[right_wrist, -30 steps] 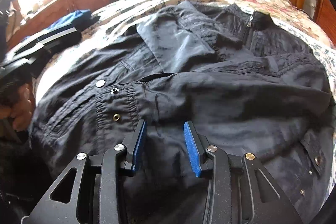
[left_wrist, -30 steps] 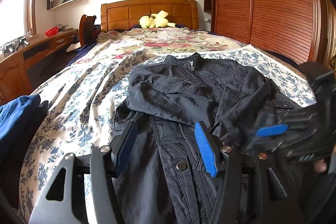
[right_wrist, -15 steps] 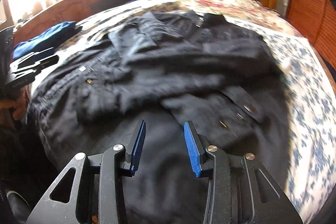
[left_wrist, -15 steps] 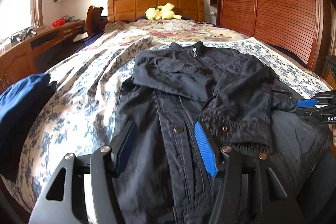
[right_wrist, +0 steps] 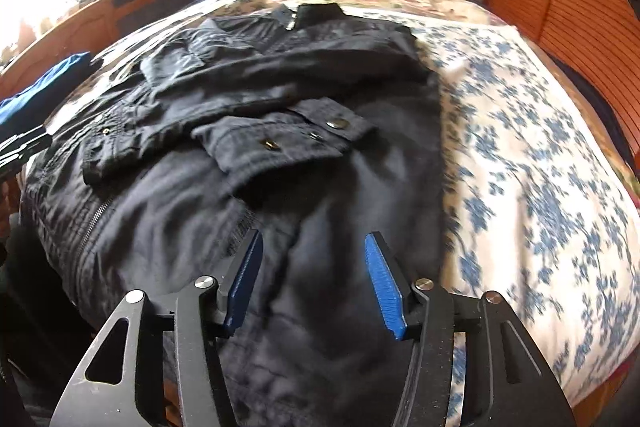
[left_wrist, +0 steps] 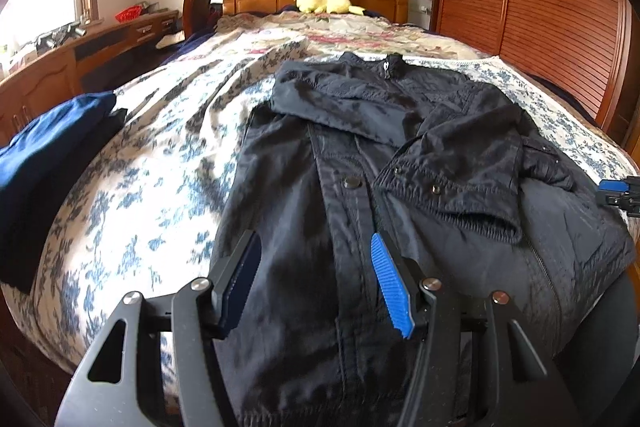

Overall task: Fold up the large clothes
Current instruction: 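Move both tools over the jacket toward its hem, then grasp the black jacket hem with both tools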

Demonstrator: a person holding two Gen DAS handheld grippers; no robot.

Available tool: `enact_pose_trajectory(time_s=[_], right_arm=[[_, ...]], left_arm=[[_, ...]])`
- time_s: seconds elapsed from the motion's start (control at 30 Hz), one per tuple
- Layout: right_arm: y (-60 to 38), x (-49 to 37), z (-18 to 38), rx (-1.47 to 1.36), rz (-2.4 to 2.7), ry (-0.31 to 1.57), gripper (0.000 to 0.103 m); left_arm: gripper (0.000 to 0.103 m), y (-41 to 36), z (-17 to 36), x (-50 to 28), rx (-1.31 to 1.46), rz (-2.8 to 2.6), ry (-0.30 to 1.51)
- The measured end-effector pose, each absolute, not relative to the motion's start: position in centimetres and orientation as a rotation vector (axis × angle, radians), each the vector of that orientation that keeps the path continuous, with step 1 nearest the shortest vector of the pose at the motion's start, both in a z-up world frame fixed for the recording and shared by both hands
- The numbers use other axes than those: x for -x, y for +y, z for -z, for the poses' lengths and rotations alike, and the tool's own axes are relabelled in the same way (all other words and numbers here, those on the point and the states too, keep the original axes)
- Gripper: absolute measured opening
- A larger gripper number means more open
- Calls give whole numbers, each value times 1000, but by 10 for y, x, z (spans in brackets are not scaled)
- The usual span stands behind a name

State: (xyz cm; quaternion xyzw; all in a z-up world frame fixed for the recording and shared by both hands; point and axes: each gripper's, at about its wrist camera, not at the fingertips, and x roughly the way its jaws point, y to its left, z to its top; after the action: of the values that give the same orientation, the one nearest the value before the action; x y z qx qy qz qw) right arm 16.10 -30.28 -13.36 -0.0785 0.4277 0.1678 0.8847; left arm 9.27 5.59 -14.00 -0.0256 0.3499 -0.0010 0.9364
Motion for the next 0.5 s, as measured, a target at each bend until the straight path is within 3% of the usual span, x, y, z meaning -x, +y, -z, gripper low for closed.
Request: enact_pose_trajectory(time_s=[0.5], right_arm=[[-340,-145,142,122,-308,923,62]], left_arm=[[56,76,143,-78,82,-32,774]])
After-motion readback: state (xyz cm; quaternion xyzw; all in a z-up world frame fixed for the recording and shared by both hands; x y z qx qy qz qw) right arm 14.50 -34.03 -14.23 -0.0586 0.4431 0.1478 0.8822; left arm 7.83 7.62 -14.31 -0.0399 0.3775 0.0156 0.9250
